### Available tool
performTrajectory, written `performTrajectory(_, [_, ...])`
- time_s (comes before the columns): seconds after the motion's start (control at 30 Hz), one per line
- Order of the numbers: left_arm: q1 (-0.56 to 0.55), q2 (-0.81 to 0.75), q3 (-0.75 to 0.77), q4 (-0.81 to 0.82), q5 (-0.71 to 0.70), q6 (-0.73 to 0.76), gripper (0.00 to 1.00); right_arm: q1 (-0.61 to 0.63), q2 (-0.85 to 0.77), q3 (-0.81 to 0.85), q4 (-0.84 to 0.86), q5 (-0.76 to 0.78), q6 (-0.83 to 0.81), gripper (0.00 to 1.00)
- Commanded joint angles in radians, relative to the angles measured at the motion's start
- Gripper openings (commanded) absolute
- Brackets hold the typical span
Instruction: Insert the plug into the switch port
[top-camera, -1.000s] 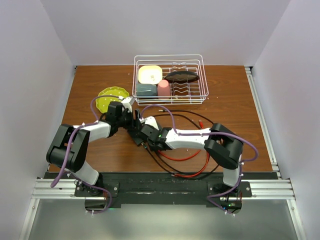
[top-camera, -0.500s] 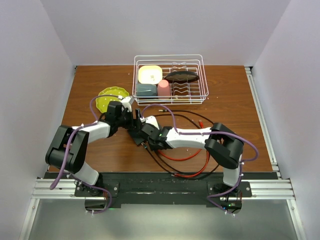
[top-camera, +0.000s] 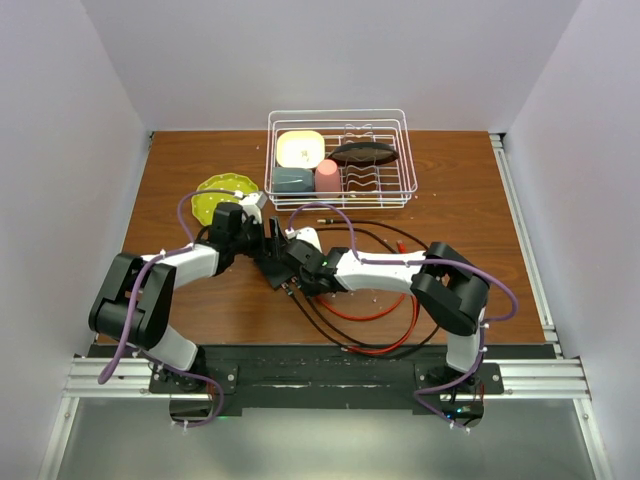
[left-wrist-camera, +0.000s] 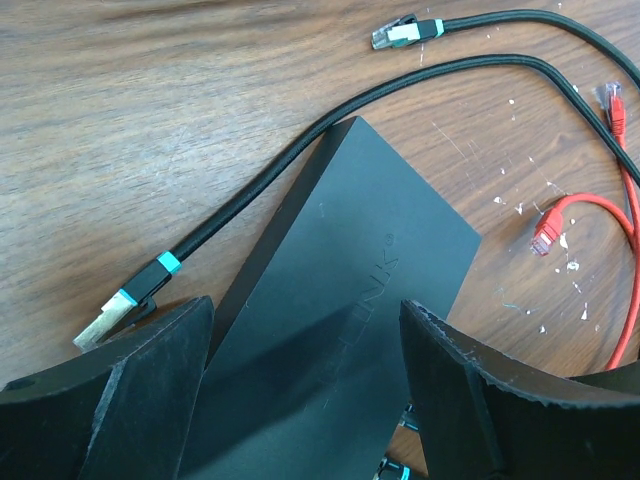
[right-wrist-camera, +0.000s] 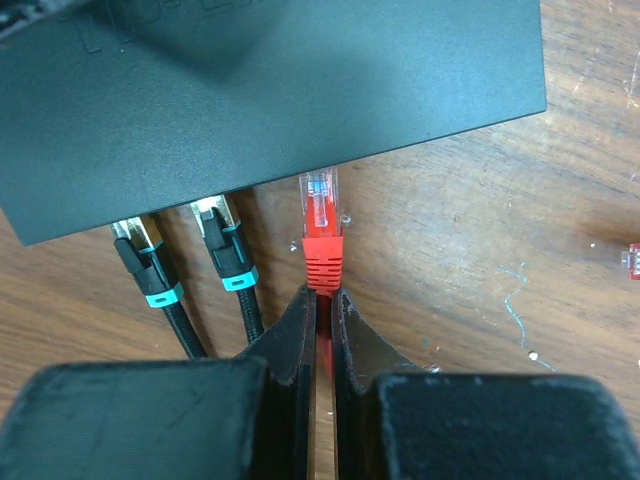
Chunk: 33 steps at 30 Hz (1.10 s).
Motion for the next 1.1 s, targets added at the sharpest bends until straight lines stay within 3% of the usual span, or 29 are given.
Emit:
performTrajectory(0.0, [0.008,-0.020,-0.002,0.045,0.013,0.008,0.80,-0.019,0.052,-0.046,-0.078,-0.017,-0.022,0.00])
performTrajectory(0.33, [0.009,0.012,-0.005,0.070,0.046,0.000,0.79,-0.014,0.064,-0.034,-0.051,-0.069,-0.040,0.00])
performTrajectory(1.07, [0.009,0.093,0.004,0.093,0.124,0.009,0.67,-0.005,0.147,0.046,-0.012,-0.118,-0.033,0.00])
